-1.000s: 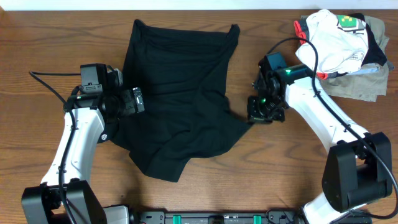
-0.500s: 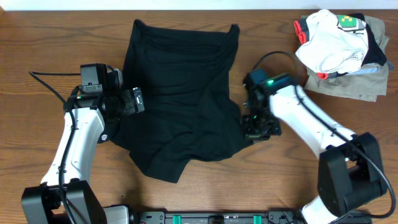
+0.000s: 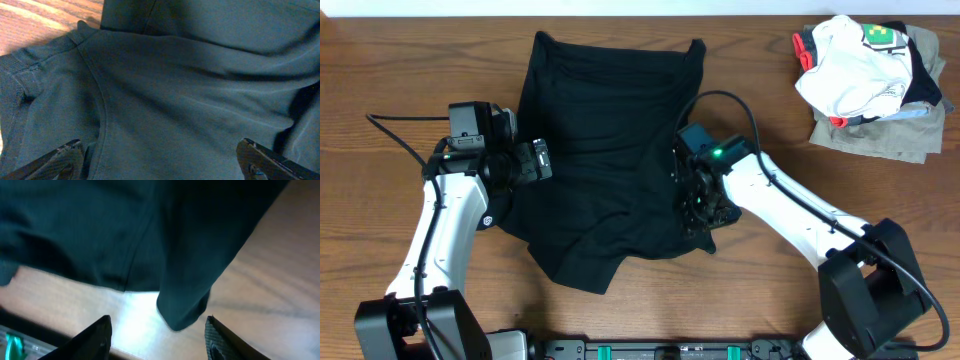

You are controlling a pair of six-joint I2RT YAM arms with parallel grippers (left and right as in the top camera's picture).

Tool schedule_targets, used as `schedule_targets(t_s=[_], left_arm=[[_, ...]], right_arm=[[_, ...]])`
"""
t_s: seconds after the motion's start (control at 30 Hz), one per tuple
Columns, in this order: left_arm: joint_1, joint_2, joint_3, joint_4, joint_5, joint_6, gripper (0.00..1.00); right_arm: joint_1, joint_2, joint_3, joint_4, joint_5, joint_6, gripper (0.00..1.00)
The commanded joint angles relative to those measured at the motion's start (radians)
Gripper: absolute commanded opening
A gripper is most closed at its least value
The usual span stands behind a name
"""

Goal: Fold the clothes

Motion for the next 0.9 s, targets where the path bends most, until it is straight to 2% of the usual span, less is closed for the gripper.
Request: schedule_targets(t_s=[0.0,0.1,0.33,0.47,0.73,0.87], left_arm=[[0.0,0.009,0.001,0.002,-0.013,0.013,0.98],[0.0,0.009,0.001,0.002,-0.013,0.013,0.98],[0.0,0.009,0.001,0.002,-0.013,0.013,0.98],[0.0,0.009,0.001,0.002,-0.013,0.013,0.98],[0.0,0.009,0.001,0.003,-0.013,0.013,0.98],[0.0,0.009,0.001,0.005,-0.013,0.013,0.98]], right_arm=[[-0.064,-0.019,-0.005,0.051,0.073,0.023,0.59],[-0.121,-0.019,-0.007,0.131,0.072,0.018,0.58],[-0.247,-0.016,-0.089,0.322,0.069,0.031,0.48],[-0.295,-0.013,-0.18,0.481,-0.058,0.026,0.4],[-0.299,-0.011,-0.333,0.738,-0.154,-0.034,0.39],[-0.299,-0.011,-0.371,0.813,-0.203,-0.061,0.38]])
